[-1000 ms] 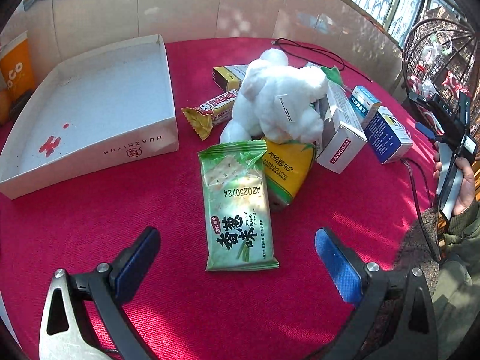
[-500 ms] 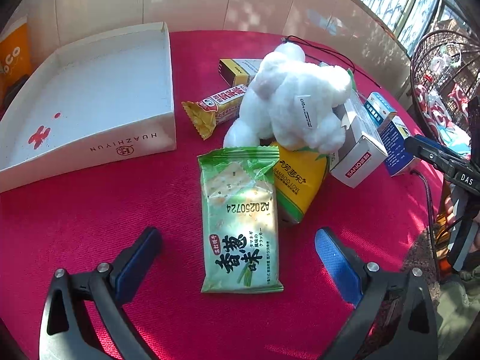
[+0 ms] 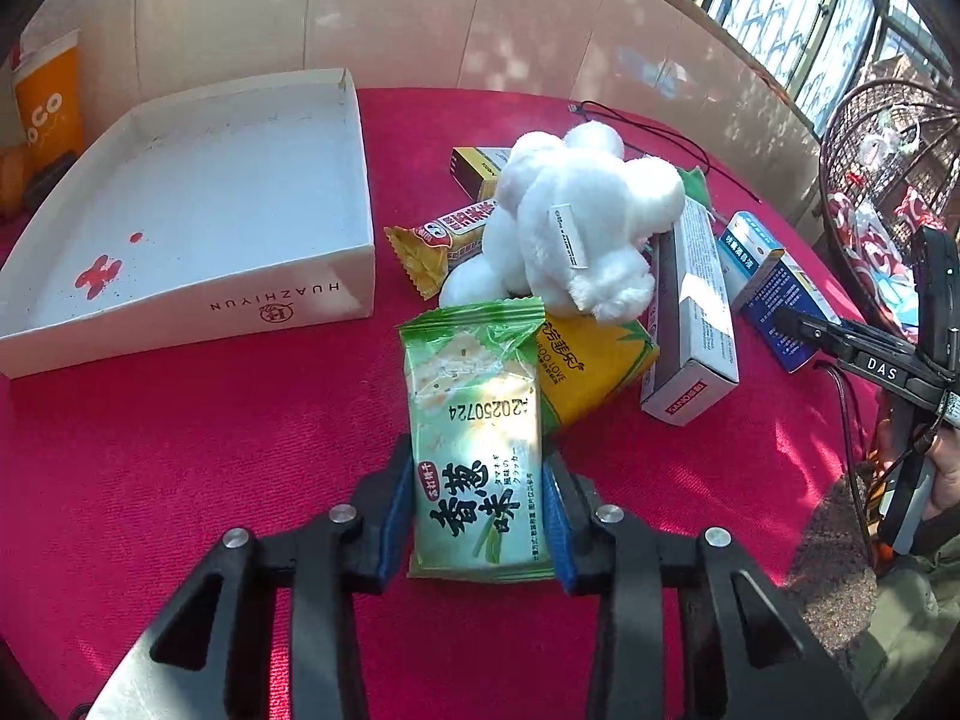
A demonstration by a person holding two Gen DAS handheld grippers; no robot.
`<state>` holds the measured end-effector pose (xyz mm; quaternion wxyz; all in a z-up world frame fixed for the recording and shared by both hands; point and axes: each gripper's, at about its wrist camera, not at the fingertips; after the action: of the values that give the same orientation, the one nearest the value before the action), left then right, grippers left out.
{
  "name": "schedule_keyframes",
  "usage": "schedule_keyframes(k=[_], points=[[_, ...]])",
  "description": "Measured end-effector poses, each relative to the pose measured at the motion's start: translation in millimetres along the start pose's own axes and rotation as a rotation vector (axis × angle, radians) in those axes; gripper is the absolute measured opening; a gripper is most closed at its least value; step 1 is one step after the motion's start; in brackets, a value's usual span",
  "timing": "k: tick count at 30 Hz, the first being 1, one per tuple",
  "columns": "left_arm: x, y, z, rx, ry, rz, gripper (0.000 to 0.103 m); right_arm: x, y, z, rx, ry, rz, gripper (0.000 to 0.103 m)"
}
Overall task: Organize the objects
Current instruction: 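Carry the cracker packet toward the white tray with the left gripper while the right grasps the omeprazole box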
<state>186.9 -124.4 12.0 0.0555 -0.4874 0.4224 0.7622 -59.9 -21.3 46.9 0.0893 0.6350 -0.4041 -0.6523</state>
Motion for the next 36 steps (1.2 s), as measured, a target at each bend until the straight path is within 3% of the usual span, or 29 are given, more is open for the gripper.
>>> schedule_keyframes(k=[10,20,36], points=[[-41.8,1.1,-5.1,-0.005,0.044,0.17,0.038,-40.7,12.3,5.1,0.03,0.019,0.15,0.05],[-75.0,2.0,-14.4,-0.013,0.081,0.281,0.037,-68.0,27.2,-10.6,-0.015,0.062,0.241,0.05],[-96.7,-4.0,-27.0,-0.035,0.094,0.349,0.038,-101.2,39.0,-35.2,-0.056,0.162,0.319,0.05]])
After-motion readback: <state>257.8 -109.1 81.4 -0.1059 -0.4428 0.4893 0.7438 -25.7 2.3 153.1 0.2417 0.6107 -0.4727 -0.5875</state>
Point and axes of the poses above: each gripper's, at about its wrist camera, not at the fingertips, and x roughly the way its jaws point, z to its right, y to its top, and after that the axes turned 2 degrees about x, right-handed
